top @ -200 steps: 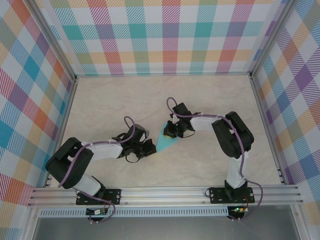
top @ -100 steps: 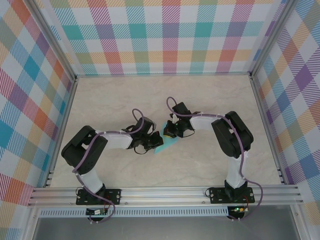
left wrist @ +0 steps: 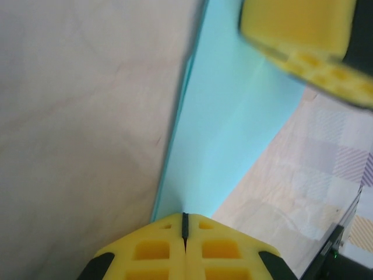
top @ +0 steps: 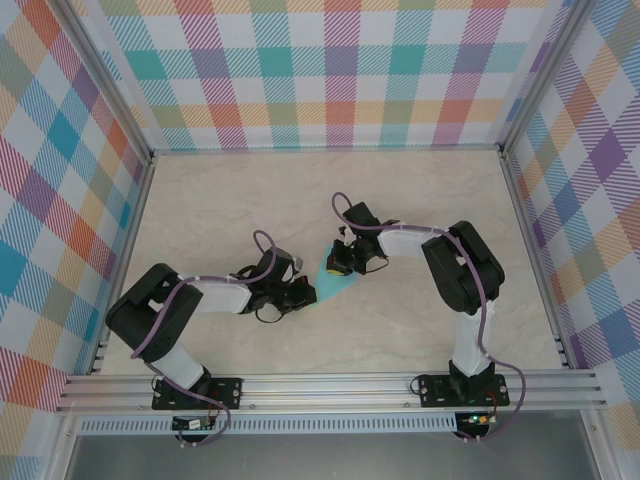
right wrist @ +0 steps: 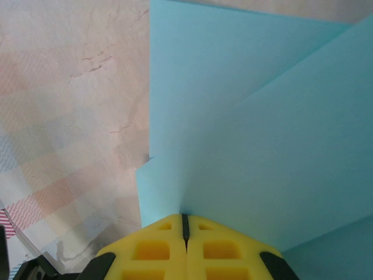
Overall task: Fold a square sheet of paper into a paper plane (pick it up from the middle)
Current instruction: Fourth fold the wing at the center of the table.
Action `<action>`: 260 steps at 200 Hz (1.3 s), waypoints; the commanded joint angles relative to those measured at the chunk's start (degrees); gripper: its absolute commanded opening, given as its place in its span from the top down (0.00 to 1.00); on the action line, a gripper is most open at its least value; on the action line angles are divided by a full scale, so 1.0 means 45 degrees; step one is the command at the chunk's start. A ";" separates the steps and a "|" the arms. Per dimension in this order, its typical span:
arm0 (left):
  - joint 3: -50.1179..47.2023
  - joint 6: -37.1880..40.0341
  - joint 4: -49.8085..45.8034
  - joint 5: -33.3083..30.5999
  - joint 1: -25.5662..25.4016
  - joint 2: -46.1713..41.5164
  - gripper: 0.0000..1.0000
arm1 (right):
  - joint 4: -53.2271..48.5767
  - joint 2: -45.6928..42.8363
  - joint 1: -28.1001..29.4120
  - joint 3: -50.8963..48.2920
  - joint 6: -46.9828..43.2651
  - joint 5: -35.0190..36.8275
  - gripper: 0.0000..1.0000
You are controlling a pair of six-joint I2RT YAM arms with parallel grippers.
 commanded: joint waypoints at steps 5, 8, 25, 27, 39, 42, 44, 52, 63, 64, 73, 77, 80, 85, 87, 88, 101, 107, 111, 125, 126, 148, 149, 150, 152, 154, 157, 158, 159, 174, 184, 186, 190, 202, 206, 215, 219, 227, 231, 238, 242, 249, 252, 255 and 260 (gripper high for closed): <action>-0.0617 0.0630 -0.2754 0.0406 0.0081 -0.0978 1.00 | -0.1877 0.1190 -0.0091 -0.0622 -0.0030 0.2154 1.00; -0.0595 0.0662 -0.2829 0.0425 0.0098 -0.1100 1.00 | -0.1875 0.1174 -0.0096 -0.0622 -0.0035 0.2153 1.00; -0.0241 0.0780 -0.3018 0.0467 0.0120 -0.1694 1.00 | -0.1870 0.1140 -0.0087 -0.0651 -0.0036 0.2141 1.00; -0.0175 0.0769 -0.3001 0.0467 0.0120 -0.1738 1.00 | -0.1859 0.1144 -0.0087 -0.0644 -0.0032 0.2141 1.00; 0.0213 0.0740 -0.2818 0.0386 0.0120 -0.1971 1.00 | -0.1866 0.1108 -0.0087 -0.0641 -0.0021 0.2122 1.00; 0.0324 0.0713 -0.2749 0.0357 0.0120 -0.2011 1.00 | -0.1852 0.1100 -0.0081 -0.0642 -0.0022 0.2120 1.00; 0.0381 0.0713 -0.2704 0.0327 0.0120 -0.2032 1.00 | -0.1854 0.1110 -0.0090 -0.0637 -0.0014 0.2116 1.00; 0.0612 0.0637 -0.2448 0.0155 0.0120 -0.2042 1.00 | -0.1838 0.1104 -0.0080 -0.0624 -0.0011 0.2100 1.00; 0.0784 0.0437 -0.1955 -0.0145 0.0120 -0.1974 1.00 | -0.1817 0.1103 -0.0096 -0.0622 -0.0012 0.2085 1.00; 0.0801 0.0422 -0.1902 -0.0171 0.0120 -0.1958 1.00 | -0.1816 0.1108 -0.0088 -0.0622 -0.0011 0.2080 1.00; 0.0935 0.0314 -0.1563 -0.0426 0.0120 -0.1727 1.00 | -0.1816 0.1108 -0.0082 -0.0621 0.0004 0.2064 1.00; 0.1039 0.0316 -0.1547 -0.0574 0.0132 -0.1624 1.00 | -0.1801 0.1112 -0.0080 -0.0622 0.0019 0.2039 1.00; 0.1123 0.0321 -0.1572 -0.0655 0.0122 -0.1518 1.00 | -0.1807 0.1103 -0.0095 -0.0622 0.0010 0.2051 1.00; 0.1249 0.0337 -0.1610 -0.0766 0.0118 -0.1301 1.00 | -0.1807 0.1125 -0.0084 -0.0622 0.0009 0.2029 1.00; 0.1296 0.0336 -0.1604 -0.0789 0.0129 -0.1219 1.00 | -0.1814 0.1130 -0.0091 -0.0622 0.0009 0.2029 1.00; 0.1320 0.0343 -0.1600 -0.0806 0.0125 -0.1170 1.00 | -0.1815 0.1122 -0.0086 -0.0622 0.0009 0.2033 1.00; 0.1479 0.0303 -0.1381 -0.0834 0.0120 -0.0655 1.00 | -0.1800 0.1103 -0.0083 -0.0637 -0.0004 0.2020 1.00; 0.1500 0.0241 -0.1230 -0.0775 0.0132 -0.0450 1.00 | -0.1797 0.1113 -0.0088 -0.0641 -0.0011 0.2000 1.00; 0.1515 0.0218 -0.1156 -0.0750 0.0121 -0.0325 1.00 | -0.1793 0.1094 -0.0081 -0.0657 -0.0011 0.1990 1.00; 0.1520 0.0201 -0.1123 -0.0726 0.0120 0.0089 1.00 | -0.1775 0.1088 -0.0080 -0.0666 -0.0030 0.1952 1.00; 0.1520 0.0207 -0.1125 -0.0715 0.0120 0.0109 1.00 | -0.1766 0.1091 -0.0090 -0.0664 -0.0030 0.1945 1.00; 0.1346 0.0191 -0.1283 -0.0712 0.0120 0.0465 1.00 | -0.1705 0.1052 -0.0078 -0.0661 -0.0079 0.1852 1.00; 0.1345 0.0192 -0.1293 -0.0718 0.0120 0.0483 1.00 | -0.1692 0.1053 -0.0079 -0.0661 -0.0084 0.1847 1.00; 0.1335 0.0202 -0.1298 -0.0721 0.0120 0.0492 1.00 | -0.1696 0.1054 -0.0090 -0.0661 -0.0086 0.1854 1.00; 0.1313 0.0195 -0.1321 -0.0724 0.0120 0.0508 1.00 | -0.1669 0.1044 -0.0092 -0.0661 -0.0103 0.1834 1.00; 0.1283 0.0189 -0.1336 -0.0749 0.0120 0.0527 1.00 | -0.1662 0.1037 -0.0088 -0.0646 -0.0102 0.1829 1.00; 0.1244 0.0175 -0.1368 -0.0759 0.0120 0.0528 1.00 | -0.1648 0.1035 -0.0094 -0.0642 -0.0108 0.1798 1.00; 0.1236 0.0174 -0.1374 -0.0762 0.0120 0.0534 1.00 | -0.1644 0.1025 -0.0087 -0.0642 -0.0118 0.1800 1.00; 0.1212 0.0174 -0.1387 -0.0772 0.0120 0.0537 1.00 | -0.1642 0.1020 -0.0084 -0.0642 -0.0113 0.1791 1.00; 0.1038 0.0233 -0.1642 -0.0908 0.0120 0.0552 1.00 | -0.1617 0.0967 -0.0076 -0.0569 -0.0167 0.1716 1.00; 0.0928 0.0264 -0.1806 -0.0958 0.0120 0.0578 1.00 | -0.1555 0.0903 -0.0095 -0.0516 -0.0223 0.1646 1.00; 0.0918 0.0259 -0.1814 -0.0949 0.0120 0.0593 1.00 | -0.1546 0.0885 -0.0099 -0.0508 -0.0235 0.1641 1.00; 0.0860 0.0252 -0.1837 -0.0930 0.0120 0.0613 1.00 | -0.1514 0.0834 -0.0096 -0.0478 -0.0269 0.1601 1.00; 0.0733 0.0244 -0.1931 -0.0905 0.0120 0.0694 1.00 | -0.1409 0.0644 -0.0083 -0.0365 -0.0408 0.1464 1.00; 0.0695 0.0247 -0.1992 -0.0911 0.0120 0.0729 1.00 | -0.1373 0.0556 -0.0089 -0.0325 -0.0475 0.1400 1.00; 0.0681 0.0318 -0.2220 -0.0958 0.0120 0.0819 1.00 | -0.1196 0.0333 -0.0090 -0.0225 -0.0692 0.1199 1.00; 0.0683 0.0339 -0.2314 -0.0976 0.0120 0.0849 1.00 | -0.1066 0.0177 -0.0091 -0.0213 -0.0775 0.1074 1.00; 0.0661 0.0387 -0.2438 -0.0998 0.0111 0.0918 1.00 | -0.0704 -0.0135 -0.0081 -0.0211 -0.1040 0.0733 1.00; 0.0644 0.0414 -0.2483 -0.0998 0.0120 0.0939 1.00 | -0.0509 -0.0301 -0.0080 -0.0229 -0.1176 0.0525 1.00; 0.0643 0.0460 -0.2564 -0.1017 0.0120 0.0978 1.00 | -0.0137 -0.0611 -0.0080 -0.0297 -0.1437 0.0153 1.00; 0.0641 0.0462 -0.2588 -0.1018 0.0120 0.1004 1.00 | 0.0096 -0.0782 -0.0080 -0.0354 -0.1592 -0.0091 0.99; 0.0641 0.0465 -0.2625 -0.1018 0.0114 0.1014 1.00 | 0.0489 -0.1048 -0.0062 -0.0474 -0.1868 -0.0480 0.98; 0.0641 0.0486 -0.2613 -0.1023 0.0102 0.1016 1.00 | 0.0635 -0.1140 -0.0061 -0.0513 -0.1962 -0.0637 0.98; 0.0641 0.0496 -0.2626 -0.1018 0.0101 0.1014 1.00 | 0.0739 -0.1237 -0.0046 -0.0550 -0.2074 -0.0786 0.98; 0.0641 0.0486 -0.2627 -0.1009 0.0101 0.1026 1.00 | 0.0846 -0.1353 -0.0012 -0.0599 -0.2214 -0.0952 0.98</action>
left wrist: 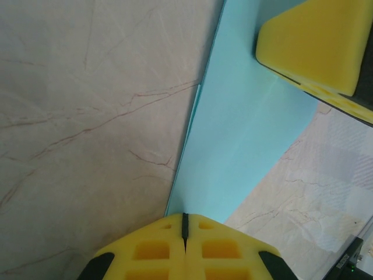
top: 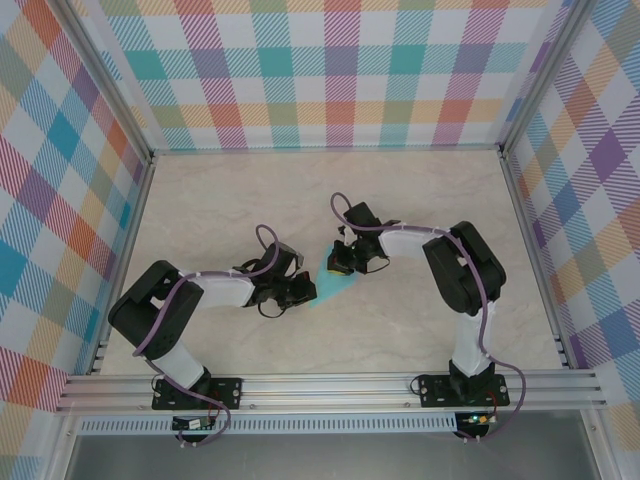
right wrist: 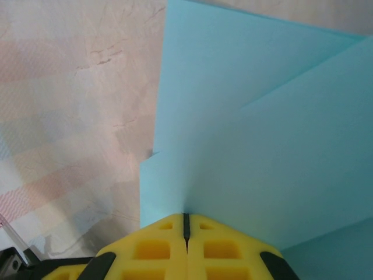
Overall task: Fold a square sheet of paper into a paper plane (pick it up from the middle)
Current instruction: Fourth fold the wing at the center of the table.
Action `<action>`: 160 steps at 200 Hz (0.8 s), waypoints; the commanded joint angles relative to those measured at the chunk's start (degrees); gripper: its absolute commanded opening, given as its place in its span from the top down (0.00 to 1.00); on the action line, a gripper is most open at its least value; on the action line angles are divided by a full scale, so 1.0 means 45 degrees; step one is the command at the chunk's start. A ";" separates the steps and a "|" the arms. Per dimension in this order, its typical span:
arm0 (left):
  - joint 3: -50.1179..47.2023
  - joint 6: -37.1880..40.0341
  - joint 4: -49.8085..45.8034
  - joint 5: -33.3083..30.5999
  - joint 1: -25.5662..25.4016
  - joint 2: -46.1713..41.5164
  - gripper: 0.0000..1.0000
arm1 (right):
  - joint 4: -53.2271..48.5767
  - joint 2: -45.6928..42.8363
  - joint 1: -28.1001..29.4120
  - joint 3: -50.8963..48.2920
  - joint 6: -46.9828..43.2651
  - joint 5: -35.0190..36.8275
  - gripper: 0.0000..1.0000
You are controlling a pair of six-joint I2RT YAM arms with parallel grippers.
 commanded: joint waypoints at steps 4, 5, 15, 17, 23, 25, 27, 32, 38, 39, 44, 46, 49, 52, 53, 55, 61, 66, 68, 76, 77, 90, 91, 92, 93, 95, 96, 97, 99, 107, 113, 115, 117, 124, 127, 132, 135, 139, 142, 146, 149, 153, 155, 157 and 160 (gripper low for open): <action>-0.0473 0.0170 -0.1418 -0.0304 0.0047 0.0541 1.00 | 0.0677 -0.1048 0.0017 -0.0383 -0.1324 -0.0954 0.97; -0.0475 0.0170 -0.1415 -0.0306 0.0047 0.0542 1.00 | 0.0693 -0.1060 0.0029 -0.0396 -0.1349 -0.0978 0.97; -0.0456 0.0192 -0.1414 -0.0297 0.0047 0.0542 1.00 | 0.0783 -0.1147 0.0142 -0.0492 -0.1487 -0.1207 0.97; -0.0451 0.0205 -0.1422 -0.0306 0.0047 0.0542 1.00 | 0.0821 -0.1149 0.0164 -0.0512 -0.1490 -0.1224 0.97; -0.0437 0.0197 -0.1429 -0.0304 0.0047 0.0552 1.00 | 0.0924 -0.1145 0.0247 -0.0614 -0.1479 -0.1319 0.97; -0.0437 0.0192 -0.1430 -0.0307 0.0047 0.0535 1.00 | 0.0958 -0.1149 0.0264 -0.0650 -0.1463 -0.1330 0.97; -0.0427 0.0200 -0.1426 -0.0308 0.0052 0.0526 1.00 | 0.0982 -0.1140 0.0298 -0.0684 -0.1455 -0.1342 0.97; -0.0417 0.0190 -0.1401 -0.0311 0.0047 0.0530 1.00 | 0.1062 -0.1111 0.0360 -0.0780 -0.1387 -0.1336 0.97; -0.0417 0.0198 -0.1394 -0.0309 0.0047 0.0537 1.00 | 0.1156 -0.1082 0.0425 -0.0897 -0.1308 -0.1367 0.97; -0.0417 0.0204 -0.1393 -0.0309 0.0047 0.0540 1.00 | 0.1167 -0.1077 0.0438 -0.0916 -0.1292 -0.1370 0.97; -0.0417 0.0209 -0.1393 -0.0291 0.0047 0.0533 1.00 | 0.1252 -0.1053 0.0484 -0.1009 -0.1222 -0.1376 0.97; -0.0427 0.0194 -0.1377 -0.0285 0.0047 0.0540 1.00 | 0.1309 -0.1038 0.0489 -0.1042 -0.1199 -0.1383 0.97; -0.0418 0.0190 -0.1375 -0.0288 0.0047 0.0535 1.00 | 0.1402 -0.1019 0.0510 -0.1108 -0.1152 -0.1384 0.97; -0.0420 0.0192 -0.1373 -0.0289 0.0047 0.0541 1.00 | 0.1477 -0.1004 0.0528 -0.1170 -0.1085 -0.1420 0.97; -0.0418 0.0201 -0.1363 -0.0279 0.0047 0.0551 1.00 | 0.1513 -0.0999 0.0529 -0.1190 -0.1073 -0.1416 0.97; -0.0417 0.0207 -0.1355 -0.0272 0.0047 0.0549 1.00 | 0.1560 -0.0995 0.0544 -0.1229 -0.1040 -0.1427 0.97; -0.0417 0.0204 -0.1342 -0.0250 0.0047 0.0547 1.00 | 0.1680 -0.0960 0.0583 -0.1313 -0.0975 -0.1469 0.97; -0.0400 0.0201 -0.1336 -0.0235 0.0047 0.0570 1.00 | 0.1715 -0.0927 0.0626 -0.1345 -0.0970 -0.1480 0.97; -0.0388 0.0183 -0.1344 -0.0222 0.0047 0.0569 1.00 | 0.1713 -0.0909 0.0627 -0.1346 -0.0965 -0.1478 0.97; -0.0398 0.0192 -0.1335 -0.0207 0.0046 0.0590 1.00 | 0.1706 -0.0811 0.0685 -0.1346 -0.0965 -0.1456 0.97; -0.0388 0.0201 -0.1334 -0.0209 0.0047 0.0595 1.00 | 0.1686 -0.0795 0.0686 -0.1336 -0.0964 -0.1463 0.97; -0.0378 0.0179 -0.1349 -0.0191 0.0048 0.0587 1.00 | 0.1677 -0.0601 0.0773 -0.1289 -0.1065 -0.1480 0.97; -0.0378 0.0184 -0.1341 -0.0191 0.0048 0.0584 1.00 | 0.1682 -0.0573 0.0779 -0.1288 -0.1073 -0.1485 0.97; -0.0378 0.0177 -0.1337 -0.0191 0.0047 0.0592 1.00 | 0.1674 -0.0559 0.0791 -0.1288 -0.1077 -0.1487 0.97; -0.0378 0.0174 -0.1335 -0.0191 0.0047 0.0587 1.00 | 0.1680 -0.0552 0.0797 -0.1278 -0.1098 -0.1479 0.97; -0.0378 0.0171 -0.1343 -0.0186 0.0047 0.0597 1.00 | 0.1655 -0.0522 0.0812 -0.1270 -0.1109 -0.1472 0.97; -0.0378 0.0171 -0.1348 -0.0199 0.0047 0.0599 1.00 | 0.1661 -0.0504 0.0817 -0.1269 -0.1124 -0.1471 0.97; -0.0378 0.0180 -0.1350 -0.0195 0.0047 0.0590 1.00 | 0.1654 -0.0495 0.0820 -0.1259 -0.1122 -0.1471 0.97; -0.0378 0.0177 -0.1362 -0.0197 0.0047 0.0598 1.00 | 0.1649 -0.0464 0.0832 -0.1251 -0.1135 -0.1461 0.97; -0.0378 0.0172 -0.1370 -0.0223 0.0047 0.0578 1.00 | 0.1598 -0.0324 0.0843 -0.1211 -0.1227 -0.1461 0.97; -0.0393 0.0162 -0.1381 -0.0247 0.0047 0.0578 1.00 | 0.1581 -0.0240 0.0844 -0.1193 -0.1281 -0.1442 0.97; -0.0391 0.0158 -0.1389 -0.0249 0.0047 0.0575 1.00 | 0.1567 -0.0210 0.0843 -0.1195 -0.1301 -0.1419 0.97; -0.0396 0.0162 -0.1401 -0.0250 0.0047 0.0570 1.00 | 0.1554 -0.0187 0.0843 -0.1177 -0.1321 -0.1375 0.97; -0.0398 0.0135 -0.1447 -0.0269 0.0047 0.0595 1.00 | 0.1494 -0.0109 0.0852 -0.1151 -0.1435 -0.1260 0.98; -0.0398 0.0122 -0.1486 -0.0284 0.0057 0.0600 1.00 | 0.1445 -0.0082 0.0829 -0.1134 -0.1484 -0.1224 0.98; -0.0398 0.0059 -0.1559 -0.0306 0.0048 0.0618 1.00 | 0.1402 -0.0040 0.0796 -0.1095 -0.1558 -0.1119 0.98; -0.0383 0.0024 -0.1625 -0.0318 0.0047 0.0637 1.00 | 0.1348 -0.0020 0.0771 -0.1075 -0.1611 -0.1063 0.98; -0.0378 -0.0004 -0.1703 -0.0327 0.0047 0.0657 1.00 | 0.1273 0.0011 0.0733 -0.1045 -0.1661 -0.0976 0.98; -0.0363 -0.0001 -0.1760 -0.0328 0.0047 0.0671 1.00 | 0.1256 0.0020 0.0682 -0.1025 -0.1693 -0.0950 0.98; -0.0359 -0.0015 -0.1814 -0.0311 0.0047 0.0687 1.00 | 0.1239 0.0039 0.0608 -0.1015 -0.1757 -0.0904 0.98; -0.0373 -0.0019 -0.1862 -0.0309 0.0047 0.0687 1.00 | 0.1237 0.0041 0.0535 -0.1014 -0.1802 -0.0894 0.98; -0.0373 -0.0014 -0.1915 -0.0309 0.0047 0.0703 1.00 | 0.1237 0.0034 0.0438 -0.1014 -0.1854 -0.0865 0.98; -0.0377 -0.0008 -0.1943 -0.0309 0.0047 0.0699 1.00 | 0.1252 0.0040 0.0380 -0.1029 -0.1889 -0.0860 0.98; -0.0378 -0.0006 -0.1983 -0.0309 0.0047 0.0699 1.00 | 0.1245 0.0051 0.0312 -0.1032 -0.1908 -0.0864 0.98; -0.0395 -0.0006 -0.2022 -0.0333 0.0047 0.0694 1.00 | 0.1272 0.0043 0.0205 -0.1033 -0.1933 -0.0848 0.98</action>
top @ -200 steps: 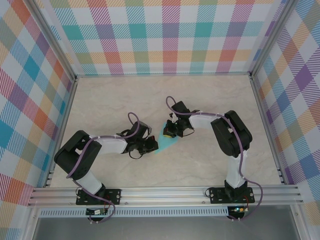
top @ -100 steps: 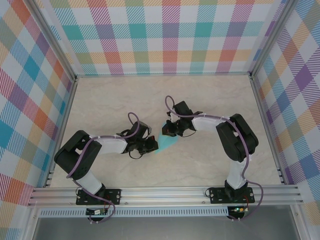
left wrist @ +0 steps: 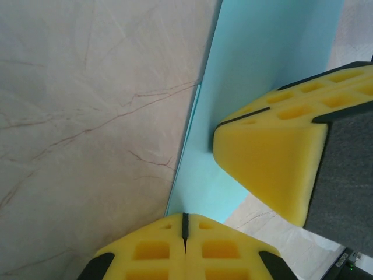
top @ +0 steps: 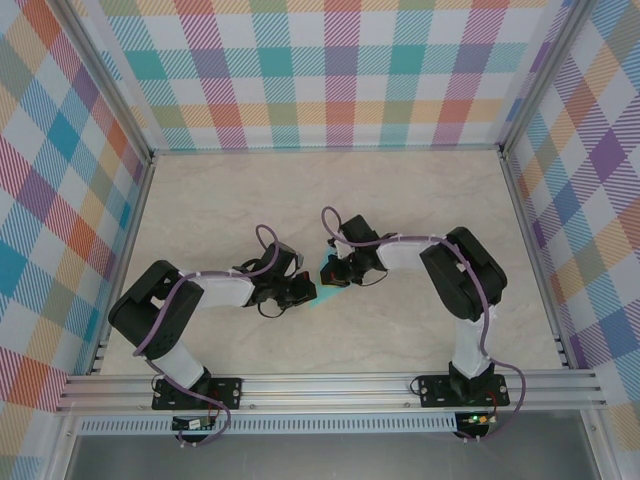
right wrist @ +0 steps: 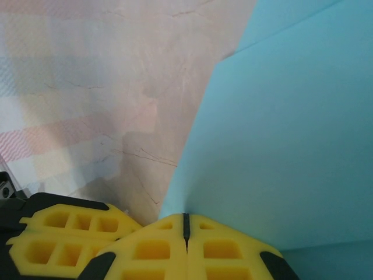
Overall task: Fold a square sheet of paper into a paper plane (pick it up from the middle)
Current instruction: Fourth fold the wing at the center of the table.
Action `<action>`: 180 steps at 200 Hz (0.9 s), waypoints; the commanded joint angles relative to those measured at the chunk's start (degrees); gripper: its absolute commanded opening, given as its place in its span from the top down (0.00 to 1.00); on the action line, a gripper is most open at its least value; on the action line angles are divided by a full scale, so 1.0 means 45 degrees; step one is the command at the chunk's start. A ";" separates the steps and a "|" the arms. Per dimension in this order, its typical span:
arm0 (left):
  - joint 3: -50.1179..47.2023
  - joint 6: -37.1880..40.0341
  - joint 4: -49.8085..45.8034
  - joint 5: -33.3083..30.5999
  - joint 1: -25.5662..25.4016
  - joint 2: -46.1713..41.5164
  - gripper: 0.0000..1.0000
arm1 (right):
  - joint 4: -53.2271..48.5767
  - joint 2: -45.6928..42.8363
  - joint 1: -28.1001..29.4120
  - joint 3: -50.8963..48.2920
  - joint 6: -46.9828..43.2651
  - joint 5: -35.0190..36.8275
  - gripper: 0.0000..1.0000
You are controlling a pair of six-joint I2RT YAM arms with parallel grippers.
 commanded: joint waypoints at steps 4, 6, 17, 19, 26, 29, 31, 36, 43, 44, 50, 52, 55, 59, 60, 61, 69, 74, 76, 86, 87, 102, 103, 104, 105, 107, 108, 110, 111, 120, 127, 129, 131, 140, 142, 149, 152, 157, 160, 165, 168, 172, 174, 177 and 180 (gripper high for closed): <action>-0.0407 -0.0035 -0.2085 -0.0421 0.0047 0.0657 1.00 | -0.0133 0.0299 -0.0616 0.0205 -0.0710 0.0315 0.98; -0.0417 -0.0035 -0.2110 -0.0420 0.0047 0.0654 1.00 | -0.0144 0.0303 -0.0722 0.0205 -0.0711 0.0325 0.98; -0.0490 -0.0001 -0.2181 -0.0435 0.0047 0.0621 1.00 | -0.0138 0.0352 -0.1265 0.0261 -0.0790 0.0278 0.98; -0.0506 -0.0012 -0.2182 -0.0439 0.0047 0.0621 1.00 | -0.0129 0.0371 -0.1411 0.0295 -0.0807 0.0262 0.98; -0.0558 0.0012 -0.2211 -0.0440 0.0047 0.0579 1.00 | -0.0130 0.0416 -0.1736 0.0354 -0.0864 0.0247 0.98; -0.0578 0.0022 -0.2220 -0.0440 0.0047 0.0564 1.00 | -0.0145 0.0468 -0.1951 0.0421 -0.0897 0.0238 0.98; -0.0596 0.0009 -0.2236 -0.0440 0.0047 0.0562 1.00 | -0.0156 0.0482 -0.2052 0.0459 -0.0914 0.0247 0.98; -0.0635 0.0018 -0.2242 -0.0426 0.0047 0.0559 1.00 | -0.0181 0.0578 -0.2308 0.0564 -0.0941 0.0234 0.98; -0.0677 0.0026 -0.2212 -0.0406 0.0047 0.0533 1.00 | -0.0251 0.0716 -0.2643 0.0742 -0.0946 0.0206 0.98; -0.0679 0.0034 -0.2198 -0.0403 0.0047 0.0518 1.00 | -0.0268 0.0744 -0.2702 0.0786 -0.0946 0.0202 0.98; -0.0717 0.0044 -0.2169 -0.0373 0.0049 0.0520 1.00 | -0.0370 0.0887 -0.2953 0.0991 -0.0930 0.0213 0.98; -0.0719 0.0044 -0.2165 -0.0365 0.0048 0.0522 1.00 | -0.0423 0.0938 -0.3044 0.1080 -0.0922 0.0217 0.98; -0.0720 0.0068 -0.2163 -0.0362 0.0047 0.0523 1.00 | -0.0492 0.1006 -0.3159 0.1179 -0.0887 0.0240 0.98; -0.0720 0.0068 -0.2163 -0.0339 0.0047 0.0520 1.00 | -0.0591 0.1086 -0.3301 0.1329 -0.0847 0.0256 0.98; -0.0720 0.0085 -0.2173 -0.0340 0.0047 0.0522 1.00 | -0.0604 0.1095 -0.3344 0.1363 -0.0828 0.0256 0.98; -0.0710 0.0093 -0.2168 -0.0341 0.0047 0.0522 1.00 | -0.0629 0.1110 -0.3376 0.1389 -0.0818 0.0257 0.98; -0.0664 0.0125 -0.2182 -0.0304 0.0047 0.0522 1.00 | -0.0824 0.1196 -0.3616 0.1661 -0.0725 0.0299 0.98; -0.0618 0.0173 -0.2183 -0.0274 0.0047 0.0518 1.00 | -0.0903 0.1178 -0.3722 0.1757 -0.0632 0.0374 0.98; -0.0611 0.0188 -0.2197 -0.0267 0.0047 0.0497 1.00 | -0.0922 0.1167 -0.3759 0.1789 -0.0589 0.0418 0.98; -0.0513 0.0246 -0.2240 -0.0224 0.0057 0.0469 1.00 | -0.1074 0.0996 -0.3872 0.1910 -0.0457 0.0656 0.98; -0.0499 0.0262 -0.2241 -0.0215 0.0052 0.0476 1.00 | -0.1089 0.0972 -0.3874 0.1927 -0.0437 0.0681 0.98; -0.0338 0.0364 -0.2261 -0.0147 0.0047 0.0471 1.00 | -0.1173 0.0553 -0.3847 0.1906 -0.0223 0.0824 0.98; -0.0324 0.0360 -0.2261 -0.0137 0.0047 0.0458 1.00 | -0.1158 0.0516 -0.3842 0.1895 -0.0204 0.0814 0.98; -0.0317 0.0377 -0.2261 -0.0132 0.0047 0.0461 1.00 | -0.1141 0.0488 -0.3839 0.1870 -0.0174 0.0809 0.98; -0.0313 0.0376 -0.2271 -0.0130 0.0047 0.0463 1.00 | -0.1123 0.0455 -0.3828 0.1848 -0.0150 0.0796 0.97; -0.0286 0.0400 -0.2263 -0.0118 0.0047 0.0464 1.00 | -0.1080 0.0381 -0.3810 0.1807 -0.0107 0.0758 0.97; -0.0269 0.0407 -0.2252 -0.0103 0.0047 0.0464 1.00 | -0.1063 0.0352 -0.3794 0.1768 -0.0077 0.0742 0.97; -0.0255 0.0427 -0.2244 -0.0097 0.0047 0.0459 1.00 | -0.1006 0.0277 -0.3758 0.1714 -0.0040 0.0715 0.97; -0.0243 0.0431 -0.2243 -0.0102 0.0047 0.0462 1.00 | -0.0987 0.0232 -0.3738 0.1682 -0.0024 0.0701 0.97; -0.0134 0.0478 -0.2212 -0.0054 0.0046 0.0454 1.00 | -0.0826 -0.0130 -0.3522 0.1407 0.0108 0.0648 0.97; -0.0055 0.0493 -0.2157 -0.0016 0.0047 0.0450 1.00 | -0.0740 -0.0402 -0.3240 0.1178 0.0198 0.0660 0.97; -0.0031 0.0512 -0.2147 -0.0002 0.0047 0.0446 1.00 | -0.0715 -0.0473 -0.3155 0.1127 0.0204 0.0656 0.97; -0.0015 0.0522 -0.2105 0.0011 0.0047 0.0421 1.00 | -0.0709 -0.0540 -0.3066 0.1061 0.0235 0.0650 0.97; 0.0074 0.0502 -0.2020 0.0044 0.0047 0.0402 1.00 | -0.0702 -0.0859 -0.2654 0.0808 0.0358 0.0719 0.97; 0.0094 0.0505 -0.2000 0.0047 0.0047 0.0375 1.00 | -0.0696 -0.0910 -0.2569 0.0756 0.0381 0.0753 0.97; 0.0148 0.0512 -0.1952 0.0090 0.0034 0.0367 1.00 | -0.0589 -0.1188 -0.2257 0.0490 0.0523 0.0912 0.97; 0.0172 0.0500 -0.1941 0.0088 0.0046 0.0367 1.00 | -0.0547 -0.1313 -0.2130 0.0375 0.0605 0.1005 0.97; 0.0209 0.0511 -0.1919 0.0087 0.0023 0.0340 1.00 | -0.0491 -0.1465 -0.1994 0.0219 0.0688 0.1152 0.97; 0.0229 0.0512 -0.1920 0.0087 0.0037 0.0346 1.00 | -0.0481 -0.1582 -0.1897 0.0117 0.0753 0.1282 0.97; 0.0244 0.0507 -0.1927 0.0089 0.0029 0.0345 1.00 | -0.0468 -0.1775 -0.1759 -0.0069 0.0865 0.1573 0.97; 0.0263 0.0502 -0.1929 0.0097 0.0033 0.0347 1.00 | -0.0510 -0.1902 -0.1704 -0.0173 0.0972 0.1828 0.97; 0.0269 0.0511 -0.1929 0.0089 0.0018 0.0342 1.00 | -0.0581 -0.2127 -0.1620 -0.0348 0.1155 0.2279 0.98; 0.0289 0.0502 -0.1943 0.0103 0.0025 0.0346 1.00 | -0.0617 -0.2213 -0.1603 -0.0397 0.1245 0.2481 0.98; 0.0295 0.0496 -0.1931 0.0106 0.0027 0.0337 1.00 | -0.0670 -0.2298 -0.1593 -0.0478 0.1321 0.2664 0.98; 0.0303 0.0520 -0.1929 0.0107 0.0028 0.0346 1.00 | -0.0694 -0.2470 -0.1591 -0.0599 0.1455 0.2999 0.98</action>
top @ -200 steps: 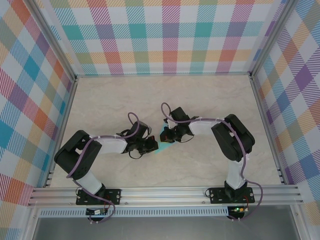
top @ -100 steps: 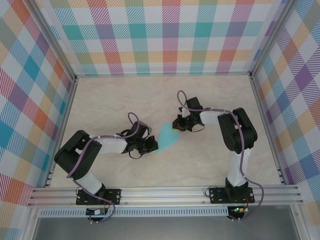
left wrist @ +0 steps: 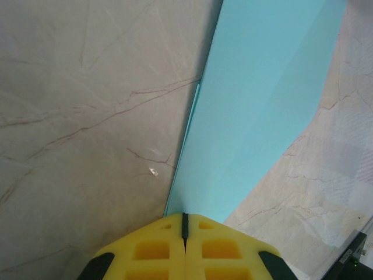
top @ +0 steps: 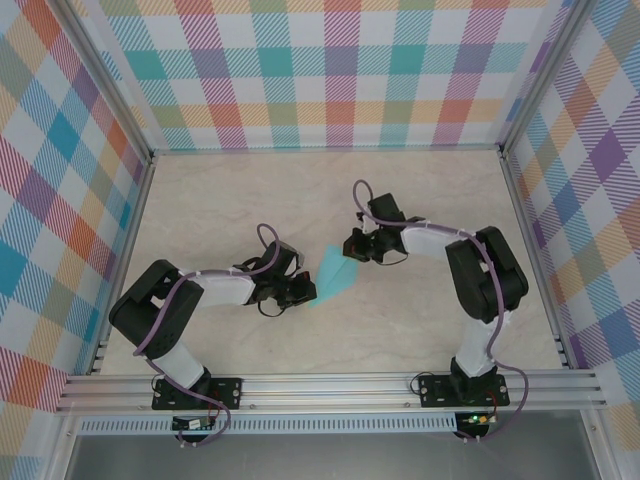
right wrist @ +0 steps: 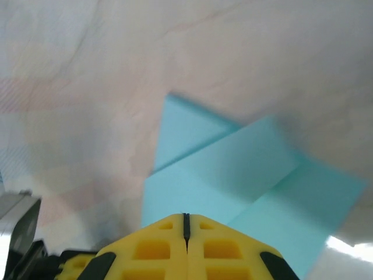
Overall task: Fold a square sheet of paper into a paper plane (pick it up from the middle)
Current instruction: Fourth fold the wing at the center of the table.
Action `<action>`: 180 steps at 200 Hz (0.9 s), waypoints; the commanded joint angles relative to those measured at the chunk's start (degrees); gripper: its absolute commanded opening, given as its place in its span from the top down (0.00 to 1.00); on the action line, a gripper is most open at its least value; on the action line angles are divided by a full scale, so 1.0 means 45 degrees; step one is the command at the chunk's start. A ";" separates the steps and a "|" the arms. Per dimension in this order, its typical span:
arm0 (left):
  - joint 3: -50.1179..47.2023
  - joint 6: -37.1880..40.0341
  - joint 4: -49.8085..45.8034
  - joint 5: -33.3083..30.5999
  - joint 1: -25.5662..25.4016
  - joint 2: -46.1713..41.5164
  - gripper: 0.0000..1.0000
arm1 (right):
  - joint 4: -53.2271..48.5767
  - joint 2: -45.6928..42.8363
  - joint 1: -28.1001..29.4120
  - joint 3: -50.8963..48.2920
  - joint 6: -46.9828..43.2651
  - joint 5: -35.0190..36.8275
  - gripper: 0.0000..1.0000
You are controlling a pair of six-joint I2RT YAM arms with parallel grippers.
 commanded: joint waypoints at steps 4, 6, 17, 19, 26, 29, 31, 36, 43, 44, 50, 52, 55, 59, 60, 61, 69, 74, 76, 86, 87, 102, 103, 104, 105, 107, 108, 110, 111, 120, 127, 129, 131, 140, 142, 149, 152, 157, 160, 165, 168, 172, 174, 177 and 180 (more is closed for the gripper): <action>0.0030 0.0232 -0.1390 0.0000 0.0013 0.0313 1.00 | -0.0123 -0.1227 0.0256 -0.0885 0.0993 0.1901 0.98; 0.0033 0.0238 -0.1395 0.0000 0.0013 0.0320 1.00 | -0.0120 -0.1309 0.0256 -0.0957 0.1034 0.1995 0.98; 0.0053 0.0255 -0.1402 0.0020 0.0018 0.0332 1.00 | -0.0109 -0.1779 0.0261 -0.1300 0.1251 0.2556 0.98; 0.0043 0.0244 -0.1398 0.0010 0.0014 0.0340 1.00 | -0.0122 -0.1872 0.0257 -0.1349 0.1279 0.2652 0.98; 0.0051 0.0240 -0.1399 0.0020 0.0013 0.0323 1.00 | -0.0119 -0.2146 0.0264 -0.1489 0.1308 0.2912 0.97; 0.0046 0.0240 -0.1401 0.0020 0.0013 0.0323 1.00 | -0.0079 -0.2242 0.0264 -0.1547 0.1308 0.2948 0.97; 0.0051 0.0240 -0.1378 0.0029 0.0023 0.0313 1.00 | -0.0021 -0.2295 0.0248 -0.1586 0.1294 0.2921 0.97; 0.0048 0.0236 -0.1361 0.0058 0.0013 0.0315 1.00 | 0.0133 -0.2383 0.0262 -0.1652 0.1271 0.2767 0.96; 0.0051 0.0236 -0.1303 0.0093 0.0013 0.0321 1.00 | 0.0303 -0.2342 0.0273 -0.1631 0.1195 0.2304 0.96; 0.0052 0.0228 -0.1307 0.0105 0.0023 0.0322 1.00 | 0.0323 -0.2324 0.0274 -0.1618 0.1174 0.2224 0.96; 0.0080 0.0221 -0.1264 0.0127 0.0013 0.0323 1.00 | 0.0421 -0.2191 0.0285 -0.1507 0.1115 0.1659 0.96; 0.0089 0.0211 -0.1270 0.0129 0.0018 0.0313 1.00 | 0.0475 -0.2121 0.0292 -0.1454 0.1089 0.1476 0.96; 0.0102 0.0219 -0.1258 0.0133 0.0014 0.0322 1.00 | 0.0525 -0.2022 0.0321 -0.1382 0.1066 0.1169 0.96; 0.0121 0.0212 -0.1236 0.0138 0.0013 0.0313 1.00 | 0.0586 -0.1886 0.0379 -0.1302 0.1028 0.0835 0.96; 0.0126 0.0218 -0.1235 0.0137 0.0013 0.0318 1.00 | 0.0592 -0.1832 0.0395 -0.1278 0.1022 0.0777 0.96; 0.0129 0.0219 -0.1234 0.0137 0.0013 0.0320 1.00 | 0.0614 -0.1815 0.0403 -0.1257 0.1019 0.0718 0.96; 0.0178 0.0217 -0.1224 0.0137 0.0013 0.0323 1.00 | 0.0723 -0.1550 0.0603 -0.1108 0.0979 0.0305 0.96; 0.0186 0.0216 -0.1214 0.0139 0.0013 0.0323 1.00 | 0.0792 -0.1384 0.0751 -0.1029 0.0976 0.0134 0.96; 0.0194 0.0205 -0.1214 0.0137 0.0013 0.0313 1.00 | 0.0816 -0.1357 0.0814 -0.0993 0.0971 0.0064 0.96; 0.0229 0.0201 -0.1211 0.0117 0.0014 0.0285 1.00 | 0.0949 -0.0979 0.1102 -0.0823 0.0959 -0.0255 0.96; 0.0219 0.0201 -0.1212 0.0117 0.0023 0.0284 1.00 | 0.0968 -0.0940 0.1128 -0.0794 0.0958 -0.0286 0.96; 0.0238 0.0189 -0.1175 0.0145 0.0013 0.0236 1.00 | 0.1095 -0.0310 0.1451 -0.0559 0.1083 -0.0577 0.97; 0.0233 0.0185 -0.1175 0.0141 0.0013 0.0240 1.00 | 0.1110 -0.0273 0.1478 -0.0546 0.1098 -0.0594 0.97; 0.0241 0.0183 -0.1175 0.0139 0.0013 0.0242 1.00 | 0.1117 -0.0245 0.1492 -0.0539 0.1106 -0.0602 0.97; 0.0254 0.0182 -0.1175 0.0138 0.0013 0.0234 1.00 | 0.1130 -0.0211 0.1499 -0.0525 0.1109 -0.0626 0.97; 0.0265 0.0187 -0.1180 0.0142 0.0008 0.0222 1.00 | 0.1174 -0.0122 0.1528 -0.0515 0.1141 -0.0658 0.97; 0.0266 0.0184 -0.1187 0.0139 0.0001 0.0224 1.00 | 0.1188 -0.0091 0.1536 -0.0504 0.1157 -0.0673 0.97; 0.0268 0.0182 -0.1183 0.0147 -0.0005 0.0225 1.00 | 0.1233 0.0000 0.1562 -0.0495 0.1183 -0.0738 0.97; 0.0268 0.0192 -0.1179 0.0152 -0.0005 0.0225 1.00 | 0.1257 0.0029 0.1573 -0.0494 0.1197 -0.0752 0.97; 0.0268 0.0182 -0.1184 0.0175 -0.0005 0.0206 1.00 | 0.1411 0.0333 0.1631 -0.0473 0.1306 -0.0908 0.97; 0.0277 0.0213 -0.1176 0.0198 -0.0005 0.0177 1.00 | 0.1504 0.0535 0.1642 -0.0473 0.1374 -0.1007 0.97; 0.0275 0.0214 -0.1190 0.0196 -0.0006 0.0179 1.00 | 0.1527 0.0592 0.1642 -0.0473 0.1383 -0.1017 0.97; 0.0284 0.0219 -0.1188 0.0196 -0.0006 0.0160 1.00 | 0.1537 0.0625 0.1642 -0.0483 0.1400 -0.1034 0.97; 0.0276 0.0231 -0.1153 0.0230 -0.0006 0.0111 1.00 | 0.1529 0.0796 0.1642 -0.0492 0.1425 -0.1004 0.97; 0.0270 0.0238 -0.1130 0.0243 -0.0006 0.0094 1.00 | 0.1523 0.0828 0.1642 -0.0502 0.1425 -0.0987 0.97; 0.0287 0.0258 -0.1098 0.0262 -0.0003 0.0060 1.00 | 0.1490 0.0909 0.1642 -0.0529 0.1398 -0.0928 0.97; 0.0278 0.0289 -0.1077 0.0289 -0.0006 0.0051 1.00 | 0.1438 0.0940 0.1642 -0.0531 0.1366 -0.0896 0.97; 0.0287 0.0313 -0.1031 0.0357 -0.0001 0.0008 1.00 | 0.1372 0.0969 0.1642 -0.0527 0.1350 -0.0825 0.98; 0.0283 0.0330 -0.1015 0.0379 -0.0003 -0.0009 1.00 | 0.1280 0.1004 0.1642 -0.0531 0.1321 -0.0757 0.98; 0.0278 0.0377 -0.0971 0.0452 -0.0006 -0.0026 1.00 | 0.1189 0.1028 0.1642 -0.0522 0.1282 -0.0682 0.98; 0.0269 0.0394 -0.0949 0.0503 -0.0006 -0.0043 1.00 | 0.1096 0.1050 0.1642 -0.0503 0.1261 -0.0634 0.98; 0.0252 0.0434 -0.0948 0.0553 -0.0006 -0.0058 1.00 | 0.0954 0.1086 0.1642 -0.0493 0.1208 -0.0537 0.98; 0.0249 0.0464 -0.0952 0.0588 -0.0006 -0.0075 1.00 | 0.0886 0.1105 0.1642 -0.0468 0.1186 -0.0494 0.98; 0.0232 0.0483 -0.0947 0.0623 -0.0006 -0.0079 1.00 | 0.0811 0.1144 0.1652 -0.0431 0.1159 -0.0432 0.98; 0.0198 0.0517 -0.0951 0.0681 -0.0004 -0.0086 1.00 | 0.0707 0.1177 0.1643 -0.0407 0.1129 -0.0349 0.98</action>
